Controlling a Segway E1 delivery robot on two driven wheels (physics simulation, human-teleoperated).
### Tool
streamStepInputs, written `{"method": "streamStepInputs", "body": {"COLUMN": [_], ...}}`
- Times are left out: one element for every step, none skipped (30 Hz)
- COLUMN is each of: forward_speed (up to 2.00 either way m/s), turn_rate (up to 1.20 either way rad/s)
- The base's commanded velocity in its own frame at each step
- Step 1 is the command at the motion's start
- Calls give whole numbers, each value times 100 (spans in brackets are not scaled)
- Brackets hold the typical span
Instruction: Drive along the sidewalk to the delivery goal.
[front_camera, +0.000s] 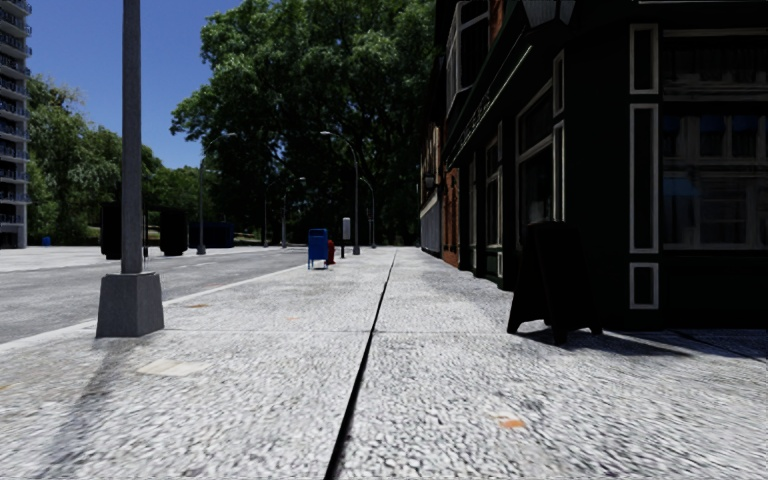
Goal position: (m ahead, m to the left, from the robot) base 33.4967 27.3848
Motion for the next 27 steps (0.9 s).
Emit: {"method": "streamStepInputs", "body": {"forward_speed": [134,134,134,135,153,153,167,200,200,200,200,200,200,200,200,200,200,200,200,200,200,200,200,200,200,200,200], "turn_rate": [0,0,0,0,0,0,0,0,0,0,0,0,0,0,0,0,0,0,0,0,0,0,0,0,0,0,0]}}
